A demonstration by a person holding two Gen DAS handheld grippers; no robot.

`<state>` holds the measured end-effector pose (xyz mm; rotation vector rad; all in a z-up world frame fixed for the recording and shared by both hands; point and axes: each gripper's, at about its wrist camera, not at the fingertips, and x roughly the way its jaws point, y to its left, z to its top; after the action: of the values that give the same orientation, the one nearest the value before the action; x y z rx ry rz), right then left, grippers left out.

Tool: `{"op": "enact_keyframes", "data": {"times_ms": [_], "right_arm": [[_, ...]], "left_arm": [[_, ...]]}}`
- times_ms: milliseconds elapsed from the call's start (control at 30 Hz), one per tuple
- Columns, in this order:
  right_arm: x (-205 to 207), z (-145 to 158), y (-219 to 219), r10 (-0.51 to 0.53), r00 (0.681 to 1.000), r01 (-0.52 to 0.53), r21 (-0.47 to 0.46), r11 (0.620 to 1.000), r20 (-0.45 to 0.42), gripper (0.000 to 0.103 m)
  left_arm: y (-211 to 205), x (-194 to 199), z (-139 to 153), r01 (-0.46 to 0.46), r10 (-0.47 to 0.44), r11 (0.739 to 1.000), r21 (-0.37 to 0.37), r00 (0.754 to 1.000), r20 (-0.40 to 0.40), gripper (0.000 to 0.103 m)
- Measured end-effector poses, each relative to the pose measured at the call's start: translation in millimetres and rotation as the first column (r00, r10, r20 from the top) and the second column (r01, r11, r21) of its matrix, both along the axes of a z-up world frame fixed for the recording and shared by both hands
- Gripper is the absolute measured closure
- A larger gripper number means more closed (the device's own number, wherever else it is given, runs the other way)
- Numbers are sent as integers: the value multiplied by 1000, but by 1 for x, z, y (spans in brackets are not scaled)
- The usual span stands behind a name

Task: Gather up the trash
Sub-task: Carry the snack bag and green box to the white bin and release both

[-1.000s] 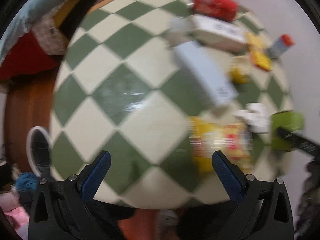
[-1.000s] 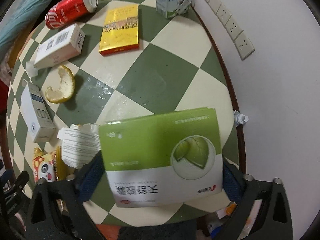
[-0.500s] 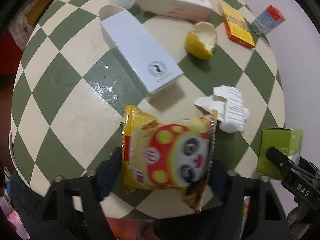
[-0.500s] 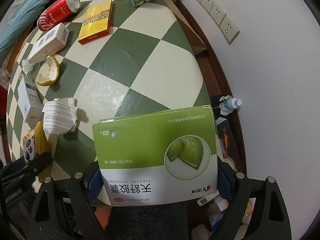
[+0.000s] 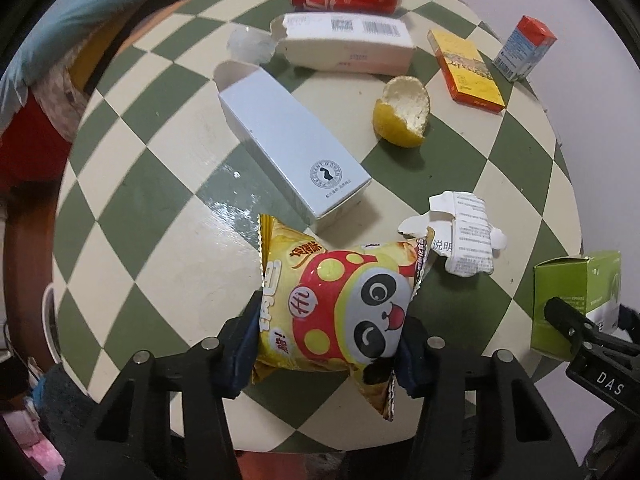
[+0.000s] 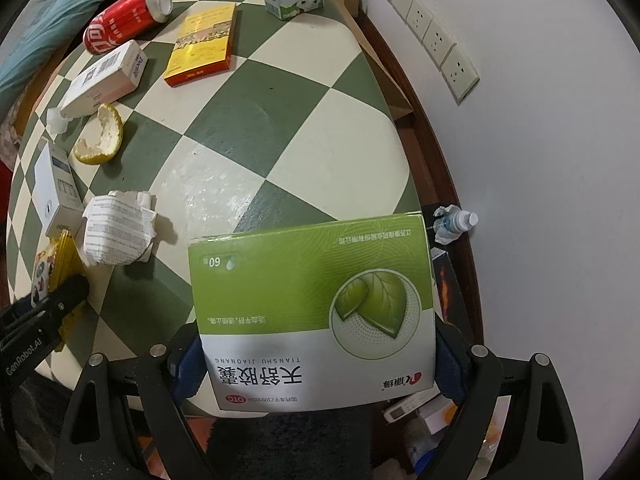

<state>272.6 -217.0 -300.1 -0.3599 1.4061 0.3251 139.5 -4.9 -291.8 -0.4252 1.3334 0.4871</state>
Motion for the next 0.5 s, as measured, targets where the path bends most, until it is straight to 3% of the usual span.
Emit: {"op": "enact_keyframes", "data": {"times_ms": [300,500], "right_arm": [[-23,20,8,62,996,-63,15,998,66,12],[-46,58,14,52,991,-65,103,993,125,12]], "left_arm": [[-34,-13,51,11,-20,991,130,998,65,51],[-18,-15,94,-4,-27,980,200,988,152,51]]}}
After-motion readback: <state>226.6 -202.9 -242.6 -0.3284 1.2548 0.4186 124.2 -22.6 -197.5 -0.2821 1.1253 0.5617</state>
